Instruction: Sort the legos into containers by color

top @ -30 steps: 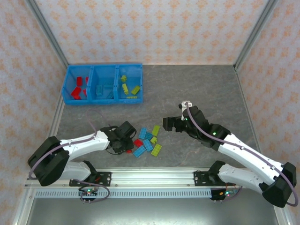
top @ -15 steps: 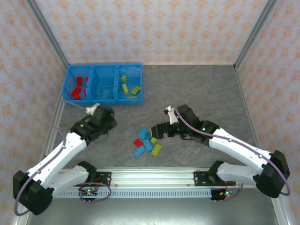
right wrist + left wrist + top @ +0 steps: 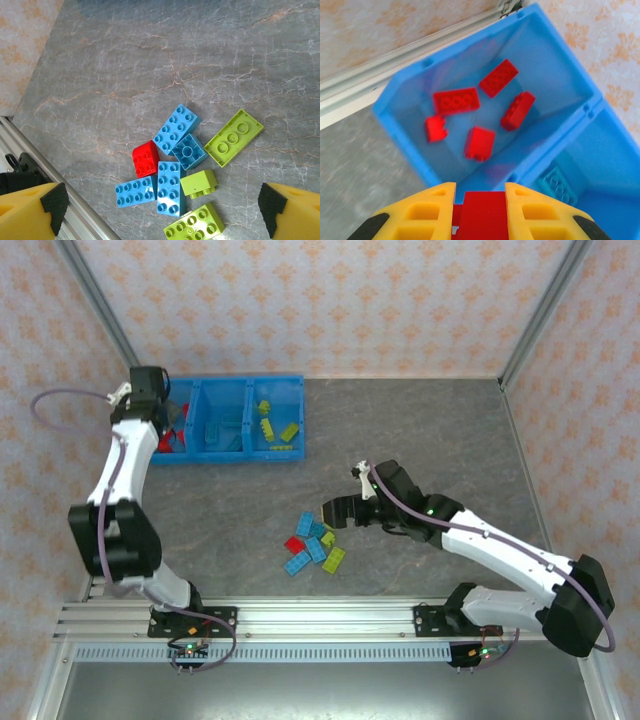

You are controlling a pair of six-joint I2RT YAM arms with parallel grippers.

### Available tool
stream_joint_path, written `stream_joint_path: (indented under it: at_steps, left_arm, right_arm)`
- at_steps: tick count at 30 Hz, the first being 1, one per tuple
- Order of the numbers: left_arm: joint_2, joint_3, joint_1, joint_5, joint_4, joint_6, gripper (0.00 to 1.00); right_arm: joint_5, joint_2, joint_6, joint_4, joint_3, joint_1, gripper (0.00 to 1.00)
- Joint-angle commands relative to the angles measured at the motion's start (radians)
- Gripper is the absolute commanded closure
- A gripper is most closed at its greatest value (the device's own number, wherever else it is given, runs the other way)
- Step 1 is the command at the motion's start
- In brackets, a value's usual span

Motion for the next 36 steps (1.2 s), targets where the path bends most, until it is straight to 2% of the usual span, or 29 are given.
stream_joint_path:
  at_steps: [1, 4, 6, 10, 17, 19, 22, 25, 30, 31, 33, 36]
  left_arm:
    - [0.165, 0.175, 0.054, 0.054, -0.087, 0.030, 0.89]
    - [0.308, 0.277, 0.091, 0.127, -0.121, 0.045, 0.83]
    - [0.363, 0.328, 0.102, 0.136, -0.141, 0.066, 0.78]
    - [0.403, 0.397, 0.104, 0.150, -0.176, 0.113, 0.63]
    - [0.288, 0.299, 0.102, 0.207, -0.129, 0.081, 0.56]
    - [0.228, 0.246, 0.098, 0.228, -0.116, 0.069, 0.56]
    - [0.045, 0.087, 0.080, 0.268, -0.059, 0.028, 0.56]
    - [-0.162, -0.067, -0.007, 0.247, -0.011, 0.044, 0.57]
    - [-0.432, -0.240, -0.329, 0.099, 0.009, 0.306, 0.56]
    - [-0.470, -0.270, -0.370, 0.112, 0.016, 0.342, 0.56]
    - [-0.545, -0.336, -0.443, 0.205, 0.029, 0.425, 0.53]
    - [-0.629, -0.409, -0.484, 0.412, -0.011, 0.543, 0.39]
  right_arm:
    - [0.045, -0.060, 0.025, 0.002, -0.021, 0.002, 0.01]
    - [0.069, -0.099, 0.028, -0.019, -0.033, 0.002, 0.01]
    - [0.087, -0.122, 0.031, -0.030, -0.040, 0.002, 0.01]
    - [0.098, -0.145, 0.047, -0.029, -0.053, 0.002, 0.01]
    - [0.129, -0.114, 0.082, 0.030, -0.064, 0.002, 0.01]
    - [0.153, -0.091, 0.093, 0.035, -0.054, 0.002, 0.01]
    - [0.249, -0.027, 0.127, -0.015, -0.019, 0.002, 0.01]
    - [0.305, 0.063, 0.178, -0.074, 0.034, 0.002, 0.01]
    - [0.275, 0.251, 0.238, -0.056, 0.098, 0.002, 0.00]
    - [0.283, 0.283, 0.257, -0.058, 0.113, 0.002, 0.00]
    - [0.289, 0.360, 0.299, -0.072, 0.155, 0.002, 0.02]
    - [0.269, 0.471, 0.360, -0.092, 0.221, 0.002, 0.06]
